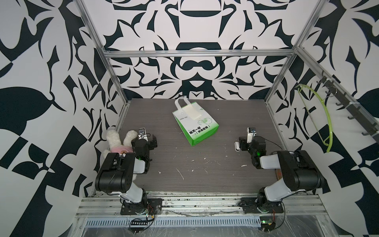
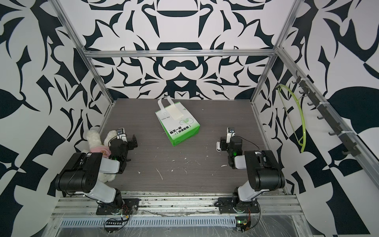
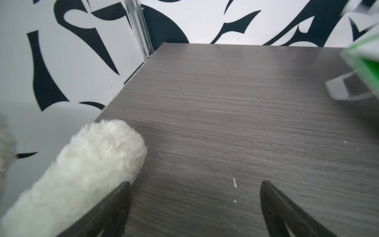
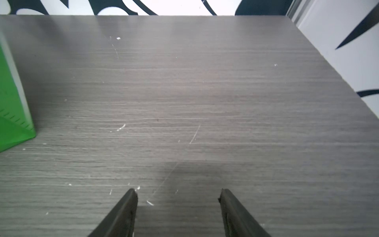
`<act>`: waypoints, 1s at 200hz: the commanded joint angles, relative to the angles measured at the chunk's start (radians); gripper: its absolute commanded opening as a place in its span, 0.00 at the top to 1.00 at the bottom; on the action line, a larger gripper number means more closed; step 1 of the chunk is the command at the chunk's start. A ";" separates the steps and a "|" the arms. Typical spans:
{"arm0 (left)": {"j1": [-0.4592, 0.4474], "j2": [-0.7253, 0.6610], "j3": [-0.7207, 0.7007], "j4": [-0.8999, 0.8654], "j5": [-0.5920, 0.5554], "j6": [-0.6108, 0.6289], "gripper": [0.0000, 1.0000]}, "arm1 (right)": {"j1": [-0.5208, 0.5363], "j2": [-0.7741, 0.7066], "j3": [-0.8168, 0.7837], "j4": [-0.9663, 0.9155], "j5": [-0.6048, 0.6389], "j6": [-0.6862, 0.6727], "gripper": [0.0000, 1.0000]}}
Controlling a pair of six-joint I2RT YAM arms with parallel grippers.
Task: Staple the receipts to the bags
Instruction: Reset both arms
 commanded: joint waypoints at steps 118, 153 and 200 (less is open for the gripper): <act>0.087 -0.013 0.083 -0.143 0.151 -0.068 0.01 | 0.001 -0.012 0.008 0.081 0.032 0.016 0.31; 0.095 -0.008 0.089 -0.146 0.157 -0.075 0.01 | 0.001 -0.013 0.010 0.078 0.032 0.016 0.31; 0.088 0.026 -0.067 0.222 0.087 -0.088 0.01 | 0.001 -0.012 0.010 0.078 0.033 0.016 0.31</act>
